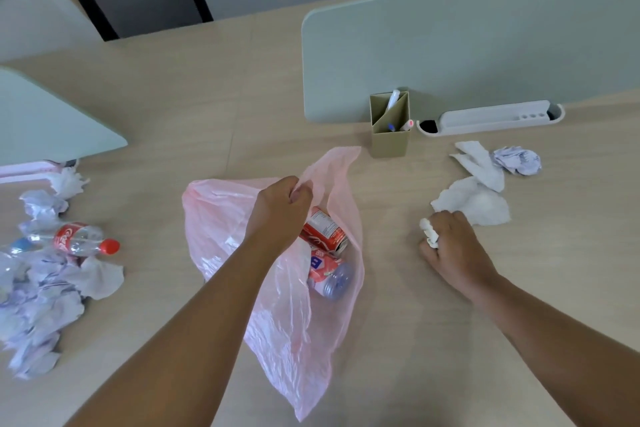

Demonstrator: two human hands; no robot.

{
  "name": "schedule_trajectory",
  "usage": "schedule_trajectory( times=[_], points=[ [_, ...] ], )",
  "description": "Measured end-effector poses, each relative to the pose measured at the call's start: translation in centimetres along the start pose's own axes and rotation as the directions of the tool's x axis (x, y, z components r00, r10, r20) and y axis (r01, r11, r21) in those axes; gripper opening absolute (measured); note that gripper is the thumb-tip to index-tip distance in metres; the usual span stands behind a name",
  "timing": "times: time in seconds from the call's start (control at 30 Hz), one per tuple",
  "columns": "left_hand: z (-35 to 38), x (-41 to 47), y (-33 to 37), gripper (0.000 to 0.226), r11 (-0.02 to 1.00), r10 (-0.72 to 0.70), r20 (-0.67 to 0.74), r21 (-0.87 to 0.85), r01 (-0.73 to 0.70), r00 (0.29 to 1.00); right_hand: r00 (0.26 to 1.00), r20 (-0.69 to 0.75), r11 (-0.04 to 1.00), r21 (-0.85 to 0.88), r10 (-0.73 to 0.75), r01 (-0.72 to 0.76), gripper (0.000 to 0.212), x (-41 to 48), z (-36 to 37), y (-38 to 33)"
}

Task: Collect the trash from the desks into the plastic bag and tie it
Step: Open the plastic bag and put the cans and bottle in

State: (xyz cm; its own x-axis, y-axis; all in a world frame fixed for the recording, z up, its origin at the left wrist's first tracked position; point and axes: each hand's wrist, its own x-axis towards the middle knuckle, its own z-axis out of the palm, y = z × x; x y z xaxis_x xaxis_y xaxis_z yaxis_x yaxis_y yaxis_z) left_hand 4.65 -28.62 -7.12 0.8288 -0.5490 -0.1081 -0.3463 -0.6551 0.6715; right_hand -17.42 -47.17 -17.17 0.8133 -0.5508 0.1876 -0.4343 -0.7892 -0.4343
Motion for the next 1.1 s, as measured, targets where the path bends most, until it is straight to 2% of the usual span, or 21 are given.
schedule_trajectory(
  times=[0.07, 0.17, 0.33, 0.4, 0.5, 0.57, 0.63, 0.7, 0.77, 0.83, 0.9, 0.97, 1.03, 1.1],
  points=[
    [-0.7, -0.5, 0.3, 0.04, 1.0, 0.001, -0.017, 0.005, -0.001, 1.0, 0.989, -0.005, 0.983, 0.102, -0.151, 0.15, 0.017, -0.1, -0.3, -3.7],
    [-2.5, -1.3, 0.6, 0.04, 0.999, 0.048, -0.035, 0.007, -0.048, 0.998, 0.92, -0.024, 0.905, 0.174, -0.39, 0.388, 0.019, -0.1, -0.6, -9.6],
    [-6.0, -2.9, 0.4, 0.038, 0.993, 0.111, -0.101, 0.036, -0.108, 0.989, 0.777, -0.045, 0.754, 0.211, -0.628, 0.622, 0.014, 1.0, 0.4, -18.3],
    [-7.2, -3.6, 0.2, 0.037, 0.991, 0.12, -0.138, 0.07, -0.111, 0.983, 0.761, 0.04, 0.756, 0.166, -0.647, 0.634, 0.029, 1.6, 1.3, -20.5],
    [-8.6, -4.3, -0.3, 0.035, 0.993, 0.098, -0.177, 0.079, -0.086, 0.979, 0.734, 0.375, 0.805, 0.057, -0.566, 0.591, 0.08, 1.9, 2.7, -21.5],
    [-9.2, -4.4, -0.8, 0.033, 0.995, 0.073, -0.193, 0.087, -0.057, 0.979, 0.702, 0.383, 0.769, 0.037, -0.601, 0.638, 0.096, 1.8, 3.2, -21.1],
    [-9.2, -4.3, -1.0, 0.034, 0.996, 0.063, -0.202, 0.081, -0.047, 0.977, 0.684, 0.329, 0.733, 0.039, -0.651, 0.679, 0.095, 1.9, 2.8, -19.8],
    [-8.8, -3.9, -1.0, 0.036, 0.997, 0.066, -0.19, 0.055, -0.056, 0.98, 0.718, 0.262, 0.752, 0.05, -0.644, 0.657, 0.083, 1.6, 2.0, -17.4],
    [-7.7, -3.5, -0.8, 0.036, 0.997, 0.073, -0.163, 0.035, -0.068, 0.984, 0.814, 0.118, 0.822, 0.045, -0.568, 0.567, 0.065, 0.8, 1.1, -14.0],
    [-6.3, -3.0, -0.3, 0.035, 0.997, 0.083, -0.127, 0.019, -0.081, 0.988, 0.904, 0.0, 0.904, -0.012, -0.428, 0.428, 0.052, -0.7, 0.4, -10.1],
    [-4.8, -2.5, 0.2, 0.034, 0.995, 0.1, -0.084, 0.019, -0.099, 0.991, 0.958, 0.051, 0.955, -0.086, -0.282, 0.285, 0.049, -2.7, 0.3, -6.3],
    [-3.4, -2.1, 0.6, 0.032, 0.993, 0.12, -0.046, 0.027, -0.118, 0.992, 0.971, 0.161, 0.966, -0.157, -0.179, 0.205, 0.044, -5.0, 0.6, -3.5],
    [-2.4, -1.8, 0.9, 0.031, 0.992, 0.125, -0.016, 0.033, -0.124, 0.992, 0.966, 0.204, 0.954, -0.22, -0.16, 0.205, 0.034, -6.8, 1.1, -2.5],
    [-1.9, -1.5, 1.0, 0.03, 0.992, 0.121, 0.001, 0.038, -0.121, 0.993, 0.969, 0.175, 0.952, -0.22, -0.175, 0.211, 0.03, -7.5, 1.3, -3.0]
  ],
)
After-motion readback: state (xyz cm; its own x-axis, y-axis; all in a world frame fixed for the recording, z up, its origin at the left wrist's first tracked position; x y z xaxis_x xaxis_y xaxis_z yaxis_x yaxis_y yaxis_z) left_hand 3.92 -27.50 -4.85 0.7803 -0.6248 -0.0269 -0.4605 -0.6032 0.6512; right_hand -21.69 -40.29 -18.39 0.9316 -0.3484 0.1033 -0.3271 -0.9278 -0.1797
